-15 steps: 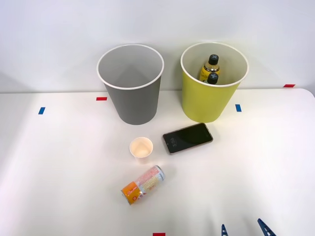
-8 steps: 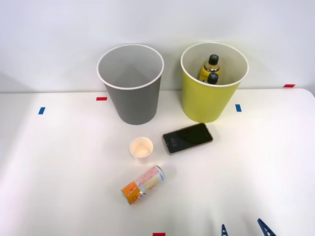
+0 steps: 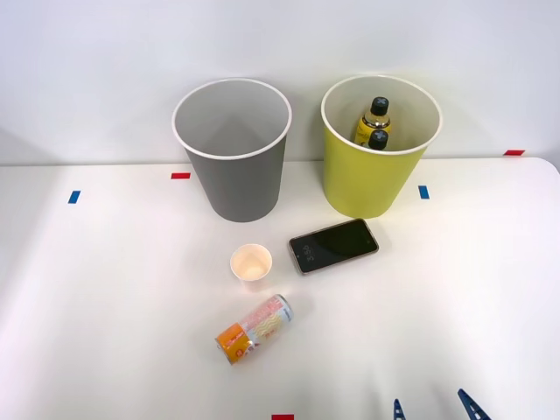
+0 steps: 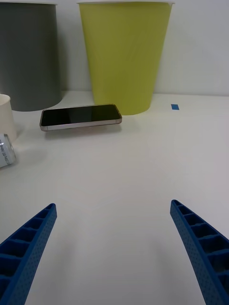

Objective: Put cans in the gray bin, plastic bottles in the light green bin

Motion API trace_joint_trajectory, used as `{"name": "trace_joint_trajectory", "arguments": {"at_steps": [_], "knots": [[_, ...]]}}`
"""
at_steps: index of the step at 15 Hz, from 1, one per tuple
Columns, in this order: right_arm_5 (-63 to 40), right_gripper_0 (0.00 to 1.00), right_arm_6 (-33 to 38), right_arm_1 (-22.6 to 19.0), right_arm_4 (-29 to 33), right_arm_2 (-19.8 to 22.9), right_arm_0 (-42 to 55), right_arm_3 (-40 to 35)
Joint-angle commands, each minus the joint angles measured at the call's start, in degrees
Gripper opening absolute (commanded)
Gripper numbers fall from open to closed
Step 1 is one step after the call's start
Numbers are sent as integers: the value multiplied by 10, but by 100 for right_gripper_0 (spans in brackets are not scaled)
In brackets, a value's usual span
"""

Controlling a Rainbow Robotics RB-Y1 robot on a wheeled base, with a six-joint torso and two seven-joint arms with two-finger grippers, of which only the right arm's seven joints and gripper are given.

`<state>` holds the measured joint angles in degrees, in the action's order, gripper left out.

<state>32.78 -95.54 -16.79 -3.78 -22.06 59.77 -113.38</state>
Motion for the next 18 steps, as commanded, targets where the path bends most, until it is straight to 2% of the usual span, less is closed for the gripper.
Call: {"name": "trace_joint_trajectory", "arguments": {"at_steps": [1,18], "knots": [[0,82,0,0,0,0,0,0],[0,82,0,0,0,0,0,0]]}}
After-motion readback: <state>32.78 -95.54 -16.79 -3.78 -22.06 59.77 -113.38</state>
